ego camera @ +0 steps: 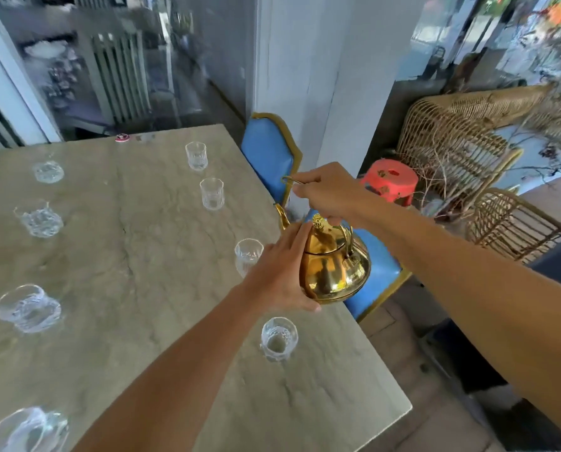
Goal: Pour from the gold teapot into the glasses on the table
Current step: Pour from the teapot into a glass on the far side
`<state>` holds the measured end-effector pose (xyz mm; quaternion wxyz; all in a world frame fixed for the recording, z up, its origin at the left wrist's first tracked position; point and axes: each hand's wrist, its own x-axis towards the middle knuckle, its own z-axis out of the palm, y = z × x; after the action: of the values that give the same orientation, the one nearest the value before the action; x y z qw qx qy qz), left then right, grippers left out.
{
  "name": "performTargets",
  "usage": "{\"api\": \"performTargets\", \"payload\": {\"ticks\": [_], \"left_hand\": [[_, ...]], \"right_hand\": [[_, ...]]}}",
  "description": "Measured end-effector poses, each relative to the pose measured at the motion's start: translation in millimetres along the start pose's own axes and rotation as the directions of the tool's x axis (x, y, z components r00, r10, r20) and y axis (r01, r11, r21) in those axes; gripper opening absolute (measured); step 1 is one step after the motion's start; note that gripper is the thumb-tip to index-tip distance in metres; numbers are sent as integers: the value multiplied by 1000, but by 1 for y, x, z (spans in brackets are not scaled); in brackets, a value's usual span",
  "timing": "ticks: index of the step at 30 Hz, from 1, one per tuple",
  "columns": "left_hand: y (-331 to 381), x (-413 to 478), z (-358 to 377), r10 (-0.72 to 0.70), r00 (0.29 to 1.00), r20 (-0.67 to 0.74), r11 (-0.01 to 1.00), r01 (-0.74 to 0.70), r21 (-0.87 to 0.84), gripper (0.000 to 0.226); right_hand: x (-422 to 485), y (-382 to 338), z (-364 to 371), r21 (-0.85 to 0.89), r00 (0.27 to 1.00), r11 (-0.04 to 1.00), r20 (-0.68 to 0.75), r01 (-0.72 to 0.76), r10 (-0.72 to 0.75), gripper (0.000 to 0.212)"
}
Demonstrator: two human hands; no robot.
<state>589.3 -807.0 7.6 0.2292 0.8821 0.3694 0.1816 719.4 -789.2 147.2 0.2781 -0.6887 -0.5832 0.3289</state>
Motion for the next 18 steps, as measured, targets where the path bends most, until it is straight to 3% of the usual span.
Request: {"api": "performTargets", "payload": {"ticks": [9, 18], "left_hand": [[9, 28, 54, -227, 973, -45, 969, 220, -112, 151], [9, 30, 75, -393, 919, -33, 908, 382, -172, 148]], "right_hand": [[50, 37, 0, -190, 966, 973, 246, 131, -82, 34], [78, 51, 25, -257, 899, 950, 436, 177, -50, 37]]}}
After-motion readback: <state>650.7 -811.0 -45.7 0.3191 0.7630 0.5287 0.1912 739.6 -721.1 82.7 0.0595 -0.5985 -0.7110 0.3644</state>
